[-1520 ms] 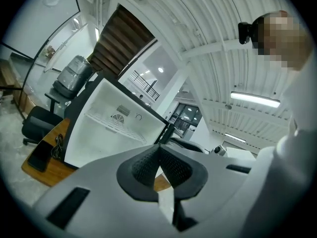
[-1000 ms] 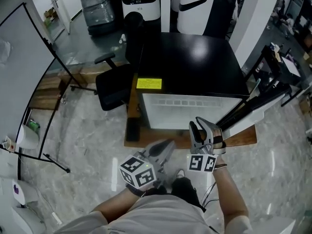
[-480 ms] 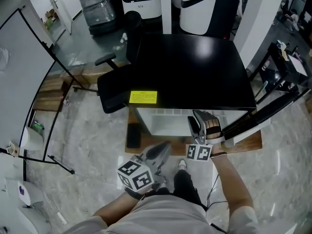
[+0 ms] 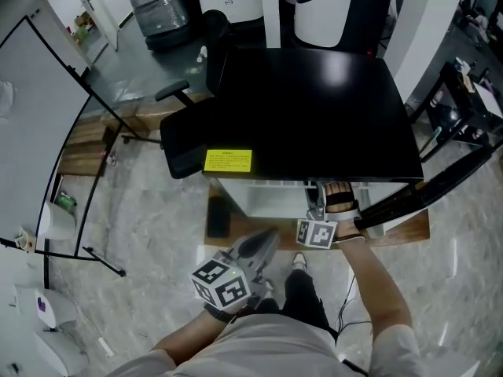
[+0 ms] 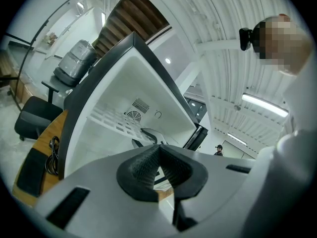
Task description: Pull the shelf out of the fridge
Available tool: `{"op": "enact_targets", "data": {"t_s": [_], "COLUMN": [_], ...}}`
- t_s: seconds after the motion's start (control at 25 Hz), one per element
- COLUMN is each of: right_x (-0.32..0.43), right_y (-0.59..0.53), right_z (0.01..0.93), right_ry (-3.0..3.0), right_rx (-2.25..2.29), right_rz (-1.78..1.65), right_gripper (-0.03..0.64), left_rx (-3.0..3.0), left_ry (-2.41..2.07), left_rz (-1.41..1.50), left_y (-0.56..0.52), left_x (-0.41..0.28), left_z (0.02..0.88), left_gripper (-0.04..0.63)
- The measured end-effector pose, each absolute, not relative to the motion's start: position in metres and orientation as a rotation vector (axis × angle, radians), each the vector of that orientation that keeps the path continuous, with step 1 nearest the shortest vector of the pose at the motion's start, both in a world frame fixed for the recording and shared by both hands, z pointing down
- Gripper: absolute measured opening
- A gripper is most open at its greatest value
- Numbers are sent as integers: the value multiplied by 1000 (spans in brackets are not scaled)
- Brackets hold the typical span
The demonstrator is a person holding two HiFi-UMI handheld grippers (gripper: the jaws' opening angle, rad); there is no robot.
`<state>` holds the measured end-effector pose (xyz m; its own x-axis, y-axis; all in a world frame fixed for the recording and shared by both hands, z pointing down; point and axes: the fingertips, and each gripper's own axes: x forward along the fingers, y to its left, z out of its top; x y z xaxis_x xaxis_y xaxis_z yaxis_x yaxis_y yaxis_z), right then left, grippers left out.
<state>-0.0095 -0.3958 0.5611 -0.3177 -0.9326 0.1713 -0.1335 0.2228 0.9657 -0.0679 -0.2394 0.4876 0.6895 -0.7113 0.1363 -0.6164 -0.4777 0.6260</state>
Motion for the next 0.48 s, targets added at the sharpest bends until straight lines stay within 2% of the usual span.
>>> {"op": "enact_targets", "data": {"t_s": [0.2, 0.32, 0.48], "right_x": [-6, -6, -6], "right_y": [-402, -403, -402], "right_z": [560, 552, 552], "right_ry": [-1584, -1581, -1571], "right_rx": [1058, 1101, 1106], "right_rz": [-1226, -1249, -1264], "right_gripper": [160, 64, 58], "left_rx": [2232, 2228, 2227], "left_ry": [-1005, -1001, -993], "left_rz": [-182, -180, -180], "left_y": [-239, -239, -236], "left_x": [-67, -66, -64], "left_z": [490, 491, 494], "left_gripper": [6, 6, 6]}}
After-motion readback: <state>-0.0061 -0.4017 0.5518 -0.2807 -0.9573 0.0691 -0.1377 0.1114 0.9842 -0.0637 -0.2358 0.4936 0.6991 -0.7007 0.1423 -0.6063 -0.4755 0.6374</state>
